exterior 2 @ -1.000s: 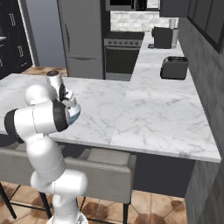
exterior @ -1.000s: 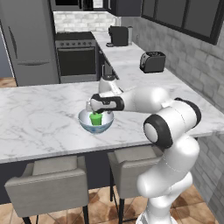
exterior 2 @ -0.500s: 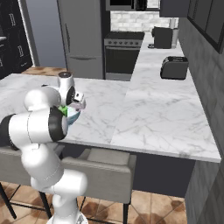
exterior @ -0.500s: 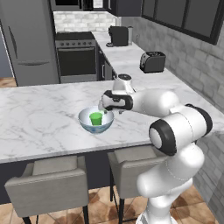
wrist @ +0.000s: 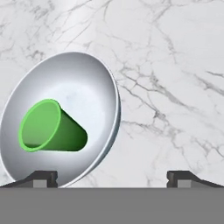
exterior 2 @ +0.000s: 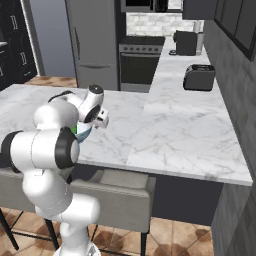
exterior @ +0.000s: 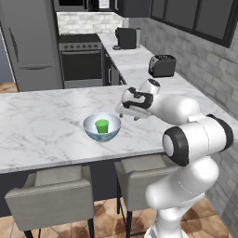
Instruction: Place the cup inside the bowl on the dining table and move the bowl to any counter.
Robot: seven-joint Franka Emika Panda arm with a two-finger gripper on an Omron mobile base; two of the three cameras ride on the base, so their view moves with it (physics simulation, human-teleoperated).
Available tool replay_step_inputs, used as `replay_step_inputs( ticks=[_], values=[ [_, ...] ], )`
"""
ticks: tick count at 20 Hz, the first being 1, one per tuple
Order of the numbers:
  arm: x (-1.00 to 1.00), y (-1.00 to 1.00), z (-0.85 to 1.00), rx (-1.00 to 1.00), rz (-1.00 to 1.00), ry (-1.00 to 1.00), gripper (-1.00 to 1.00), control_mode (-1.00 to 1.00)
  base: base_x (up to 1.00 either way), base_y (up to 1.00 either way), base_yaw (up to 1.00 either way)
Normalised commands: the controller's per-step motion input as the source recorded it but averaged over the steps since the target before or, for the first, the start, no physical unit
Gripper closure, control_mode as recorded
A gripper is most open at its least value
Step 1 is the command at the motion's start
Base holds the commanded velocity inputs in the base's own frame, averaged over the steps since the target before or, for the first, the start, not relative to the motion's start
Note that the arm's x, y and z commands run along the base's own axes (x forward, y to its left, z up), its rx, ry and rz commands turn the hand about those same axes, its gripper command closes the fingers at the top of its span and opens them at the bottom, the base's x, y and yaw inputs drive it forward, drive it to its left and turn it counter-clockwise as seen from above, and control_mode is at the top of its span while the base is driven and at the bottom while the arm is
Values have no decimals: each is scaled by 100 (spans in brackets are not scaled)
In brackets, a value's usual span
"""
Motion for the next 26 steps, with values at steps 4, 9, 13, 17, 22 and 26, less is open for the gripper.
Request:
replay_step_inputs(
  ticks=[4, 9, 13, 17, 22, 26],
  values=[
    [0, -6, -4, 8, 0, 0, -100, -100, 0, 0, 0],
    [11, 3, -11, 0, 0, 1, -100, -100, 0, 0, 0],
    [19, 17, -6, 0, 0, 0, -100, -100, 0, 0, 0],
    [23, 14, 0, 0, 0, 0, -100, -100, 0, 0, 0],
    [32, 1, -14, 0, 0, 0, -100, -100, 0, 0, 0],
    [22, 0, -25, 0, 0, 0, -100, -100, 0, 0, 0]
  ],
)
